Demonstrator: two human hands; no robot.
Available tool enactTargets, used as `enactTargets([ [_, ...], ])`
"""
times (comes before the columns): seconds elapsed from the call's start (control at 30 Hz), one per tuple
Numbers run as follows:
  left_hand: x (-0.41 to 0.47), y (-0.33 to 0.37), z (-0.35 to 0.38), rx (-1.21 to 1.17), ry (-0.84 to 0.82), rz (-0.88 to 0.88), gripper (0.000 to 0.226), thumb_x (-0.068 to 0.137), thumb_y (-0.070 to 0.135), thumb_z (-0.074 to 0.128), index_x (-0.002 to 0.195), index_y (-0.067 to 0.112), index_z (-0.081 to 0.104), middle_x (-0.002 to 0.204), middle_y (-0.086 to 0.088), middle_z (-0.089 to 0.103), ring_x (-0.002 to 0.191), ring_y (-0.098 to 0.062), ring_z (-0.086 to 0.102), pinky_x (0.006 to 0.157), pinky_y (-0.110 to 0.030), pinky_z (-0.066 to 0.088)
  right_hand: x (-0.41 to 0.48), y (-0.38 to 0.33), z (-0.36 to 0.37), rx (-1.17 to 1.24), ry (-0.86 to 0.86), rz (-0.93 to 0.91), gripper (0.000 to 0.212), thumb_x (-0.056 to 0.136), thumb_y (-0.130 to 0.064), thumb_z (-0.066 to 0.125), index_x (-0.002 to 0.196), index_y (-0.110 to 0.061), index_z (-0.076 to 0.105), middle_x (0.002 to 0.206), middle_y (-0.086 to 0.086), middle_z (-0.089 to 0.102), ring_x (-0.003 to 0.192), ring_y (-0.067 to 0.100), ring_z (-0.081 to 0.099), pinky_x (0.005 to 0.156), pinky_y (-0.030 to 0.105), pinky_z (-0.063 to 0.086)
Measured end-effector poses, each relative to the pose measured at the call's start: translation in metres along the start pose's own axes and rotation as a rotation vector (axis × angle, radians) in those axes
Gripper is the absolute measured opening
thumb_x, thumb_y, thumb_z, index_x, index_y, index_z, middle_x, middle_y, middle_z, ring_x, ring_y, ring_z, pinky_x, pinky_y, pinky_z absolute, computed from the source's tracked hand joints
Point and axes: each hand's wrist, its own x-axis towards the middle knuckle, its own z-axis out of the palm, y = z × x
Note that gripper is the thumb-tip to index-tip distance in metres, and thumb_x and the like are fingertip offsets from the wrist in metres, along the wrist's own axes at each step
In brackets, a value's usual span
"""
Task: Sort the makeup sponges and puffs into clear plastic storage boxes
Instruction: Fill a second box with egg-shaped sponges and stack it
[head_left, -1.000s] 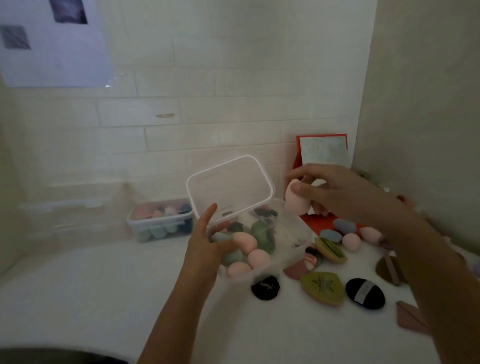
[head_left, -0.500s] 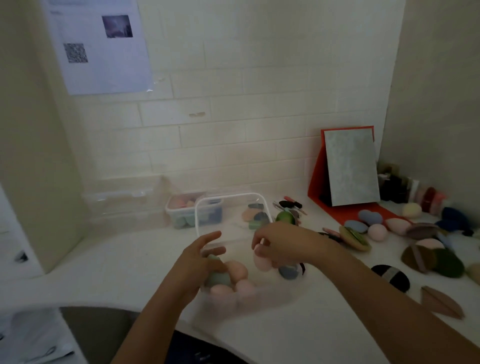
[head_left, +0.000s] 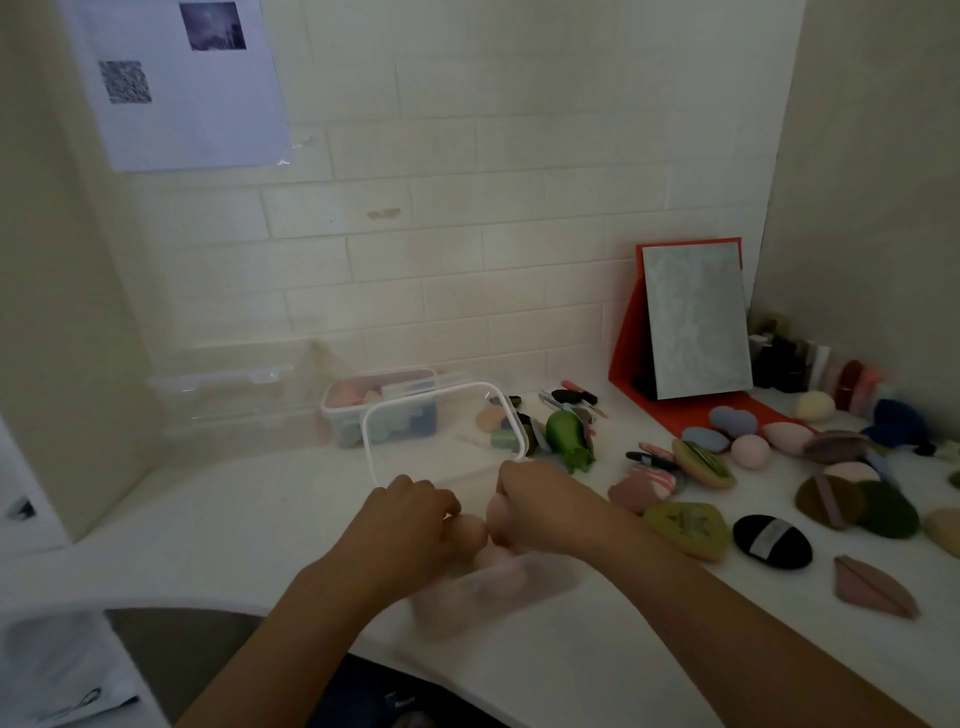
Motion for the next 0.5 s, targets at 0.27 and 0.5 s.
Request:
enactTargets([
  [0.27, 0.0012, 0.0013, 0.0027, 0.084, 0.003, 0.028, 0.030, 0.093, 0.039, 0.041, 0.112, 0.021, 0.054, 0.109, -0.002, 0.056, 0.092, -0.016, 0.042, 0.079, -0.026, 0.033, -0.0022, 0.0001, 0.0003, 0.111, 0.115, -0.032, 0.028, 0.091, -0.013, 0.044, 0.114, -0.012, 0.060, 0.111, 0.010, 0.061, 0.089, 0.019, 0.054, 0.060, 0.024, 0.036],
  [0.5, -0.0021, -0.0005, 0.0025, -0.113, 0.064, 0.055, 0.023, 0.087, 0.038, 0.055, 0.103, 0.029, 0.042, 0.087, 0.008, 0.047, 0.084, -0.012, 0.046, 0.079, -0.023, 0.036, -0.0038, 0.0061, 0.0038, 0.153, 0.203, -0.086, 0.021, 0.094, -0.017, 0.043, 0.110, -0.005, 0.051, 0.101, 0.012, 0.058, 0.082, 0.019, 0.047, 0.054, 0.023, 0.033],
])
